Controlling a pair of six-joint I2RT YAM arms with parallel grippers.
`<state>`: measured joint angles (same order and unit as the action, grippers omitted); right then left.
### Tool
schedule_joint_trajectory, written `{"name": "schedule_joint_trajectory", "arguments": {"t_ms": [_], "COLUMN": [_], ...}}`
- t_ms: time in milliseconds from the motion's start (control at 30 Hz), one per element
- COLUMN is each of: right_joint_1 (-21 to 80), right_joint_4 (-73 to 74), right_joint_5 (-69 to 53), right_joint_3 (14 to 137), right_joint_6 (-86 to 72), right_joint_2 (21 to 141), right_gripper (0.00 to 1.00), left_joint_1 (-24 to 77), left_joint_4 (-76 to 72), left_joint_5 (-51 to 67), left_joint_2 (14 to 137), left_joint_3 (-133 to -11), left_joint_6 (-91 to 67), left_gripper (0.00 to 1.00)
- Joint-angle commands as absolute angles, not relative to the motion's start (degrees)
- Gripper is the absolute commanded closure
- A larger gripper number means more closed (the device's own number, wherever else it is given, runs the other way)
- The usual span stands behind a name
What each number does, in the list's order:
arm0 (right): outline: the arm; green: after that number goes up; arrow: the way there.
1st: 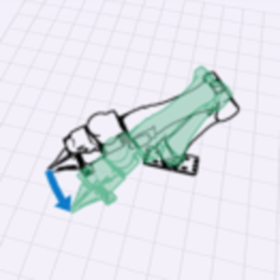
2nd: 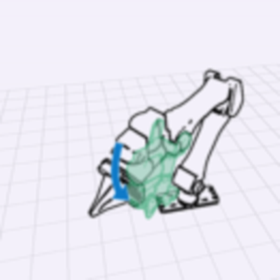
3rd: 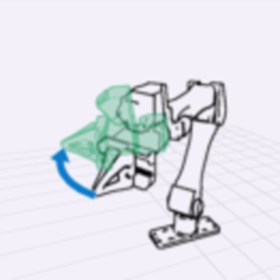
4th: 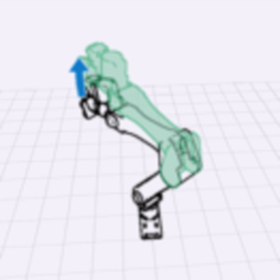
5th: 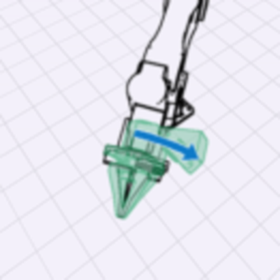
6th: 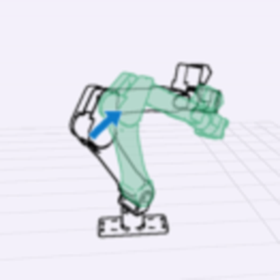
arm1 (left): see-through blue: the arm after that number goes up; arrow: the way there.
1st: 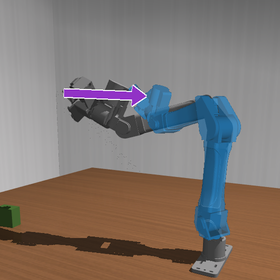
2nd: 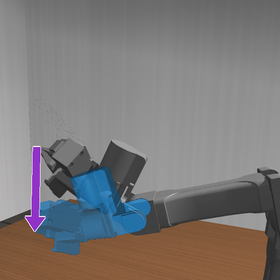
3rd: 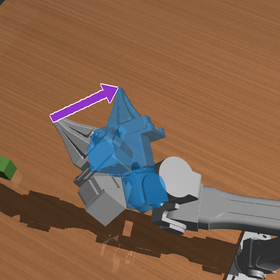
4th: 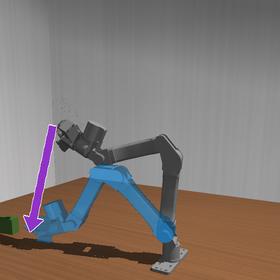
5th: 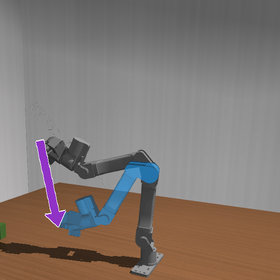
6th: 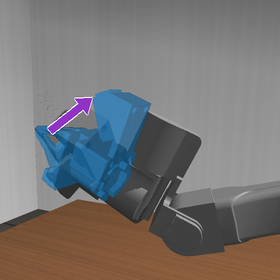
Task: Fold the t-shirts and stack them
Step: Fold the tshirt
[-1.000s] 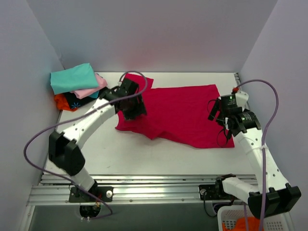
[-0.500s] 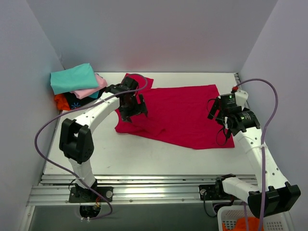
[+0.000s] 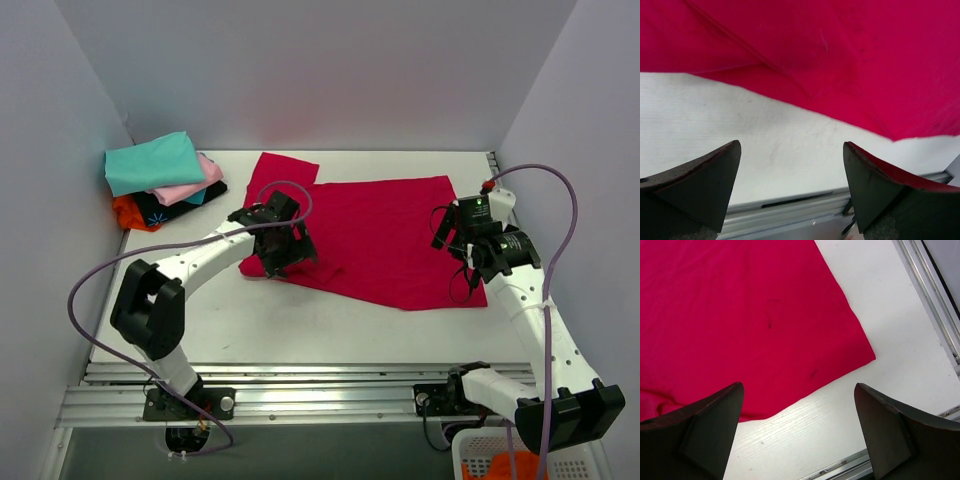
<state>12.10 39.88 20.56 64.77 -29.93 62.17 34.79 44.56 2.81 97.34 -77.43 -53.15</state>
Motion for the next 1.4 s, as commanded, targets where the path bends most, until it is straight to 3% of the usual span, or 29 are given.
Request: {"name": "schedule_joint_trajectory", "arguments": {"t_ms": [0,400,1367], "right_joint_1": [12.3,12.2,12.3], "right_joint_4": [41.8,46.2,45.8], "right_joint_5": [22.4,23.3,23.8], "right_joint_3": [65.6,66.7,65.3], "right_joint_6": [-28.9,-27.4,-26.7], "right_joint_2": [61.7,60.3,60.5], "right_gripper": [0.12,0.12,0.12], "left_joint_1": [35.9,37.7,39.8], "left_joint_4": [33.0,22.1,21.7], "left_joint_5": [-1.2,-13.2,-15.6], "left_joint_2": [97.7,102.4,110.0], "left_joint_3": [-74.1,-70.8,-80.0], "left_joint_6": [-63.3,-78.0,-74.9], "left_gripper": [0.09,0.04,0.05]}}
